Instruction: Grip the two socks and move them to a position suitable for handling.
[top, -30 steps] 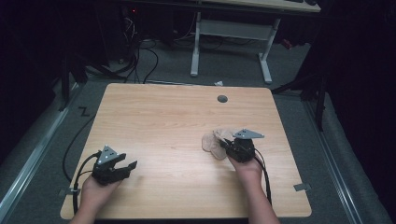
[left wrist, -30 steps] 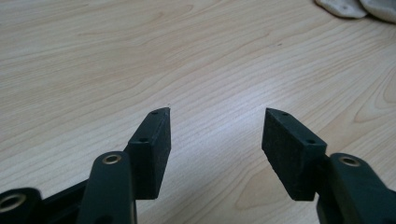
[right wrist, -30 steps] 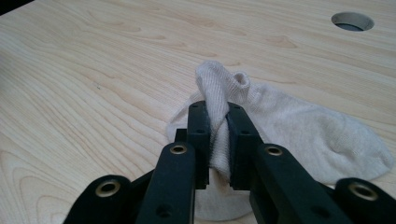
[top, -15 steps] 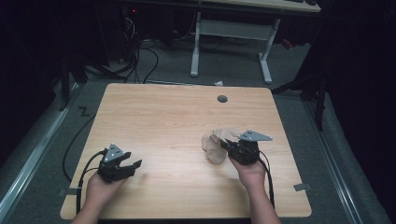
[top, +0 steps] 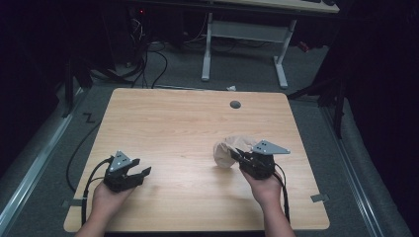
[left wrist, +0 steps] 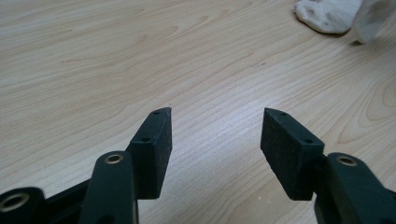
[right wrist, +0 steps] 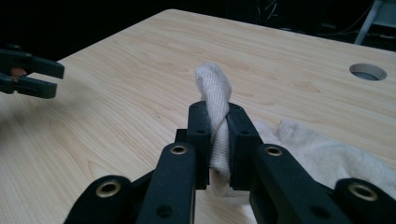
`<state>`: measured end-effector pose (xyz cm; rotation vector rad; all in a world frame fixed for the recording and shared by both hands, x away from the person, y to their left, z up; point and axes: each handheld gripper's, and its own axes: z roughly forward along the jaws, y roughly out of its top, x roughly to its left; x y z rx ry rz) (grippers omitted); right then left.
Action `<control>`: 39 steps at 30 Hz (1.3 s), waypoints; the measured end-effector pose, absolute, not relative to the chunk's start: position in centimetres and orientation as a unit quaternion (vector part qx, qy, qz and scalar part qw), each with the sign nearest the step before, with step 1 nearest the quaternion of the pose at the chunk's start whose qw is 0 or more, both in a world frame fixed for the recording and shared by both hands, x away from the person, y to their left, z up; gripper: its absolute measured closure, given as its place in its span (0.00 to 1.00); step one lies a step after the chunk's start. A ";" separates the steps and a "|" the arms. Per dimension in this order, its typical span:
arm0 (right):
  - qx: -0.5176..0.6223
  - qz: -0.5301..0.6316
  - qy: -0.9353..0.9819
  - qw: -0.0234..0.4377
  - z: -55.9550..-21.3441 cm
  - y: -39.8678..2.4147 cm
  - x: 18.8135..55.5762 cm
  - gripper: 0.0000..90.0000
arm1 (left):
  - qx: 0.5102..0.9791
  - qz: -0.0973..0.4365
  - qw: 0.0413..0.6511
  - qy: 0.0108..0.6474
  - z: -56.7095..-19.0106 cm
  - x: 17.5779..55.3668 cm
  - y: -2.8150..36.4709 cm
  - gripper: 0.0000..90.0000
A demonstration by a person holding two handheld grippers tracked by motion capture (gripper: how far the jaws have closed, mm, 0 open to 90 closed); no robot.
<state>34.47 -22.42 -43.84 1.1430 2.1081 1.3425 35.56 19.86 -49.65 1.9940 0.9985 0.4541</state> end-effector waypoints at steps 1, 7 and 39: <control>0.406 0.481 0.752 0.195 -43.7 -22.3 34.3 0.92 | 0.795 0.180 0.419 0.400 -49.7 35.7 19.9 0.49; 0.393 0.495 0.750 0.197 -43.0 -21.8 33.7 0.92 | 0.789 0.177 0.424 0.408 -49.9 36.2 20.0 0.49; 0.290 0.520 0.793 0.128 -43.2 -13.7 31.1 0.91 | 0.793 0.188 0.419 0.402 -50.0 35.9 19.9 0.49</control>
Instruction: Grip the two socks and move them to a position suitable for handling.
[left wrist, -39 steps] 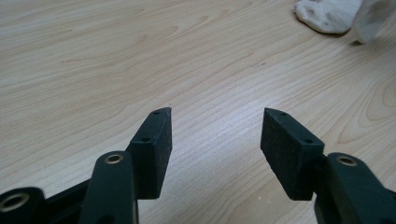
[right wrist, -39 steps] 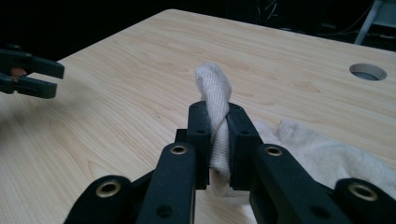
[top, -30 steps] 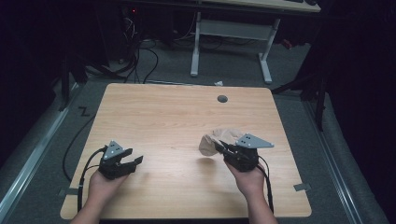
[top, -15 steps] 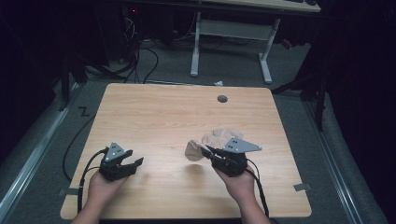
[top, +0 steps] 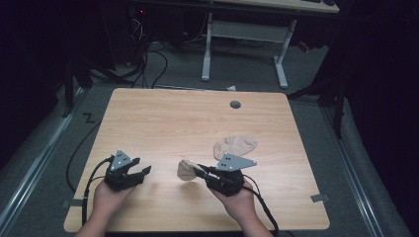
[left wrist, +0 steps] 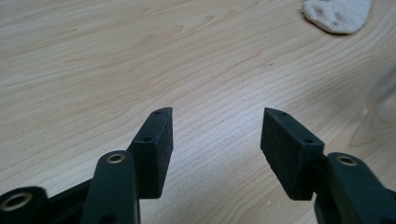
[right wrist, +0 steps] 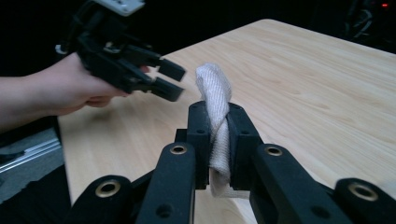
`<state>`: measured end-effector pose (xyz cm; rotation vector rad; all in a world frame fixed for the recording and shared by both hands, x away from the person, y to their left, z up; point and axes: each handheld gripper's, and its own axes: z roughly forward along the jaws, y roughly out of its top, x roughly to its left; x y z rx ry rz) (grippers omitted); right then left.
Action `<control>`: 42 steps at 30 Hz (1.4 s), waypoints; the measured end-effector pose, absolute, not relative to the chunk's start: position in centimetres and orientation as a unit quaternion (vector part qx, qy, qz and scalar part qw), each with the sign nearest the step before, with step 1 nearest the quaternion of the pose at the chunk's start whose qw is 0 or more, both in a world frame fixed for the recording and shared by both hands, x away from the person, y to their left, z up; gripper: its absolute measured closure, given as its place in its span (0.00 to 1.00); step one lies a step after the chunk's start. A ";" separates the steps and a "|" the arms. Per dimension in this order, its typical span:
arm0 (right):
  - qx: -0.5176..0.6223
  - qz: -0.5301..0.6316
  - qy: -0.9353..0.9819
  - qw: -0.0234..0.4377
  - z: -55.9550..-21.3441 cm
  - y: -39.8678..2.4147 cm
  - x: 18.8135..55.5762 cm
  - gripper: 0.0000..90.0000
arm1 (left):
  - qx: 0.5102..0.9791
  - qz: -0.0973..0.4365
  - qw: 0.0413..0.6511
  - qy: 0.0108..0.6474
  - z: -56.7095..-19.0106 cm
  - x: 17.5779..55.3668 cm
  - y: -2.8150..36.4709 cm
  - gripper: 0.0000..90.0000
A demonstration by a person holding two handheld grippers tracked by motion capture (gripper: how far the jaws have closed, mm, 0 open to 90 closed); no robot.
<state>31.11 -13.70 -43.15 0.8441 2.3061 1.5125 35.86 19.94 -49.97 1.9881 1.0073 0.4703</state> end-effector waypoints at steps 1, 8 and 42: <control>0.283 0.523 0.795 0.119 -43.2 -13.2 30.9 0.91 | 0.792 0.188 0.419 0.402 -50.0 35.9 19.9 0.49; 0.284 0.520 0.800 0.093 -44.2 -11.7 30.2 0.91 | 0.791 0.186 0.422 0.401 -49.9 35.7 19.7 0.51; 0.405 0.438 0.793 0.120 -50.3 -17.6 33.2 0.87 | 0.850 0.099 0.426 0.294 -51.3 32.9 10.8 0.58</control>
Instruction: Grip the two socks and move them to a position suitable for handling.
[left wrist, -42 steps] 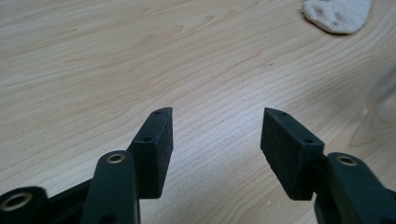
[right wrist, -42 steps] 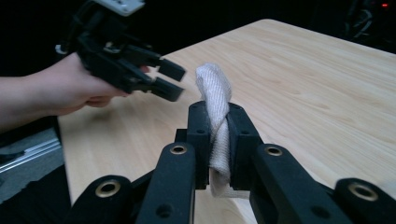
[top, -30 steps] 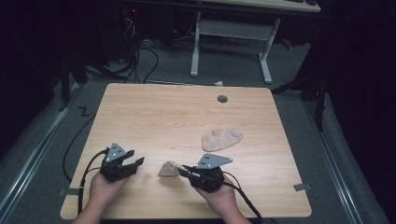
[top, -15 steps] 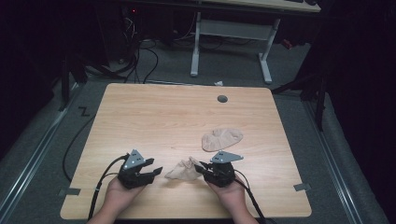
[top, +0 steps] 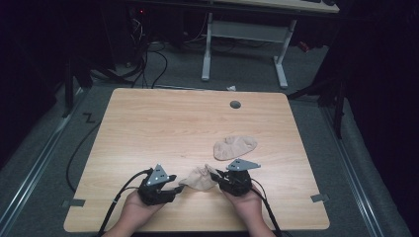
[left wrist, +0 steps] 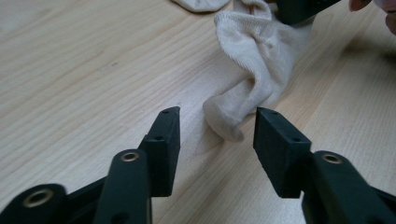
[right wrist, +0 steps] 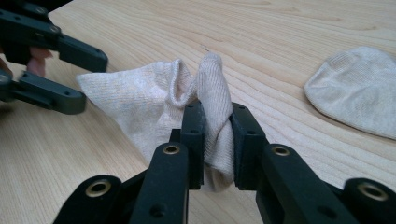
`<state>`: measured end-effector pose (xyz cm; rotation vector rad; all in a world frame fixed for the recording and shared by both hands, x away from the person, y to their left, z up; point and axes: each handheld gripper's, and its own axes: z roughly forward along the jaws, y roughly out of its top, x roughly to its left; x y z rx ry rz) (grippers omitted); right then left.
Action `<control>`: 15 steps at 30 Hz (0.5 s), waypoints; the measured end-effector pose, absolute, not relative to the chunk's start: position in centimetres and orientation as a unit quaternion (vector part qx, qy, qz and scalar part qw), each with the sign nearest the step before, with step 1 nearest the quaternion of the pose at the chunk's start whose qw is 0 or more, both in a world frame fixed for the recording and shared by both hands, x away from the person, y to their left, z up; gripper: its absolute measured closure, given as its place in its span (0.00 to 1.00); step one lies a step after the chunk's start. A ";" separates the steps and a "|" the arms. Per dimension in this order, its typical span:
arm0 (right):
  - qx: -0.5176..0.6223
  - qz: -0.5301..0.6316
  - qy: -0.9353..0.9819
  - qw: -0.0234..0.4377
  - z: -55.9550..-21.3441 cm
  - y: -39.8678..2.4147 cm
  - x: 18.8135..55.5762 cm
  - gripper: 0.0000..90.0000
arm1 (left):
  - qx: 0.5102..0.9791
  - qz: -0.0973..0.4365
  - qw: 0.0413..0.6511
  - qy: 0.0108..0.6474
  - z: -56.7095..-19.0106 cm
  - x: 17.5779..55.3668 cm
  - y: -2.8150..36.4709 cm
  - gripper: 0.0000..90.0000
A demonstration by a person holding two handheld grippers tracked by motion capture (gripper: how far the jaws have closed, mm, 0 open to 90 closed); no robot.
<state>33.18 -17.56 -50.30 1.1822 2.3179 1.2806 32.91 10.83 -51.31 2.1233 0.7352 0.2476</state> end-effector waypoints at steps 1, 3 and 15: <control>0.403 0.438 0.794 0.120 -50.3 -17.5 33.2 0.87 | 0.850 0.098 0.425 0.295 -51.4 33.0 10.6 0.59; 0.401 0.436 0.796 0.122 -50.3 -17.4 33.2 0.87 | 0.851 0.099 0.426 0.292 -51.4 33.0 10.3 0.68; 0.402 0.431 0.798 0.126 -50.4 -17.5 33.1 0.87 | 0.841 0.078 0.452 0.287 -49.0 31.9 12.5 0.97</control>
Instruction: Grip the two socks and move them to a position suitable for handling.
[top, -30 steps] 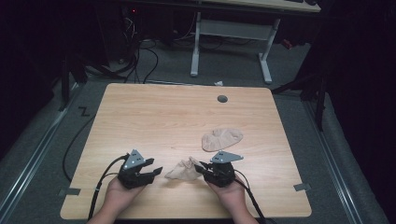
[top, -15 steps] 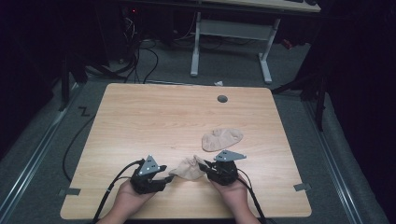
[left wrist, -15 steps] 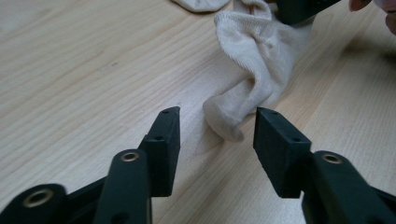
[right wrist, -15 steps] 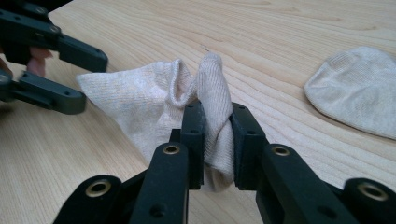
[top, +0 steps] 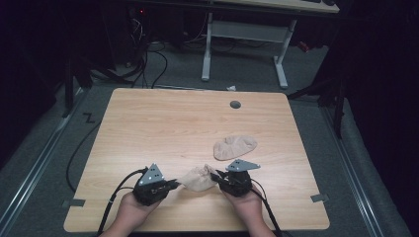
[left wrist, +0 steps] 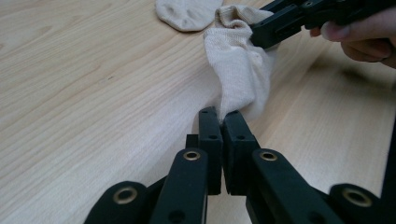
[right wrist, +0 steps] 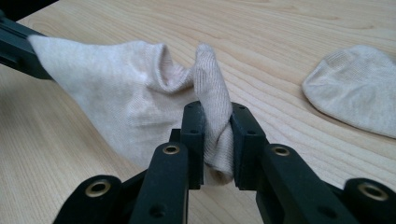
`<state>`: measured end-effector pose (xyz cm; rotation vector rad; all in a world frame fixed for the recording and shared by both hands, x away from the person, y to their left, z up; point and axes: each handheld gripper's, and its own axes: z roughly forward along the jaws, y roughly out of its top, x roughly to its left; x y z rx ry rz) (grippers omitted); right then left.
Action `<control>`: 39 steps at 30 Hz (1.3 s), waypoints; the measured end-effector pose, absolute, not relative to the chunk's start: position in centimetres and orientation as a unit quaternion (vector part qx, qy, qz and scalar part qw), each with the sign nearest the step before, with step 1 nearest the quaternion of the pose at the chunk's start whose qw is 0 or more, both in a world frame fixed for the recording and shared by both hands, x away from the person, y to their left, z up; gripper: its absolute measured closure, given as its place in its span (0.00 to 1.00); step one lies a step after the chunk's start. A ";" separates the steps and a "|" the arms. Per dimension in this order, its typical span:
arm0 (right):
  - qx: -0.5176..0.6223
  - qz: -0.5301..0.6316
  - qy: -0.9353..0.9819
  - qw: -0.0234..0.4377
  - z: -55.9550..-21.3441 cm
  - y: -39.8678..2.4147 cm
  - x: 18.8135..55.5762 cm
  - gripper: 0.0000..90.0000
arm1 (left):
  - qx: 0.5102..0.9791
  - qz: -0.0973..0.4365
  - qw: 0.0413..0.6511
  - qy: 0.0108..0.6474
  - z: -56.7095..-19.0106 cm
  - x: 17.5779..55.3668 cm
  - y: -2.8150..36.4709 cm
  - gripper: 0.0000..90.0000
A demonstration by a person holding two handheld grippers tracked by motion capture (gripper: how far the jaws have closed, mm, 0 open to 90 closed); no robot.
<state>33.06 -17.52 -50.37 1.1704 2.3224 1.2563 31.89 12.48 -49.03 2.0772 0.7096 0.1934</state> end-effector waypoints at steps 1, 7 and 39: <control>0.401 0.430 0.799 0.126 -50.4 -17.5 33.1 0.87 | 0.841 0.069 0.452 0.291 -49.0 31.9 12.7 0.97; 0.401 0.416 0.806 0.130 -50.6 -17.3 33.2 0.86 | 0.856 0.041 0.432 0.281 -48.8 30.9 12.5 0.96; 0.438 0.370 0.806 0.147 -51.6 -18.6 34.6 0.91 | 0.875 0.123 0.360 0.299 -51.8 33.1 9.6 0.85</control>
